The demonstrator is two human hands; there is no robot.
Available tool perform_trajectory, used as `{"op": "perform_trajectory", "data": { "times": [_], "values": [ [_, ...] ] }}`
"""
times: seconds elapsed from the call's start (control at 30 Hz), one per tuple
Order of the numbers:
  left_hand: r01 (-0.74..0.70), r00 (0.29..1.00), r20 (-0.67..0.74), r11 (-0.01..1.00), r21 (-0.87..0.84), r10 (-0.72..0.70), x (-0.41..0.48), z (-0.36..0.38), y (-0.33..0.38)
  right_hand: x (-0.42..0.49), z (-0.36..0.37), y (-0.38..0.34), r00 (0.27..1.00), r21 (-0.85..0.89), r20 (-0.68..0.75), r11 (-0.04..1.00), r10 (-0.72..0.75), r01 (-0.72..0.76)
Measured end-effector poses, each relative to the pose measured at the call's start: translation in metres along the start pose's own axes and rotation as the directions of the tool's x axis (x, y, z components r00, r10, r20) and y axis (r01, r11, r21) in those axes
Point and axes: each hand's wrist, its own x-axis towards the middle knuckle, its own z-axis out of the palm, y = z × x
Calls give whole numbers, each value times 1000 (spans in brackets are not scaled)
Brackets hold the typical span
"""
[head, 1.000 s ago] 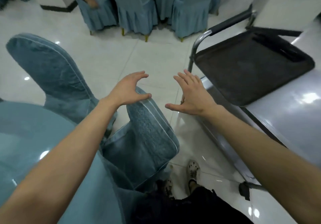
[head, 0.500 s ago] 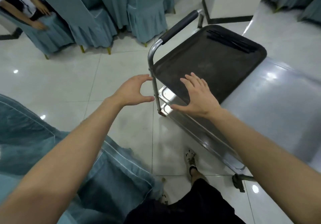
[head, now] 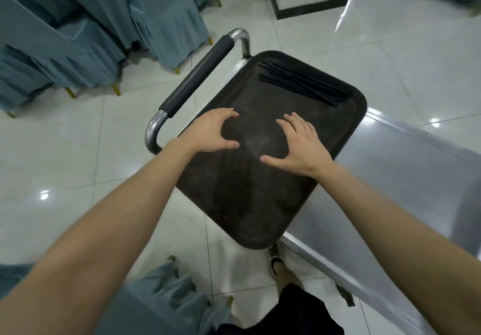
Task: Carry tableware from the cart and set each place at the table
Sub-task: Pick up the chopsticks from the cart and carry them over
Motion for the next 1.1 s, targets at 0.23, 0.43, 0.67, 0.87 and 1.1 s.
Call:
{"op": "perform_trajectory", "data": {
  "times": [0.23,0.43,0.67,0.87,1.1],
  "values": [
    [-134,991,49,981,144,128,133,3,28,65,-7,72,989,-9,-23,989,145,-145],
    [-263,964,49,922,285,260,216,23,63,98,-9,113,964,-2,-92,968,250,-251],
    [-271,962,75,889,368,262,274,35,77,124,-13,126,955,-75,-107,956,276,-285],
    [-242,970,124,888,390,210,298,39,63,144,-3,128,949,-173,-96,934,299,-312],
    [-263,965,90,902,341,247,309,37,57,164,-4,130,952,-211,-80,928,296,-307]
  ]
}}
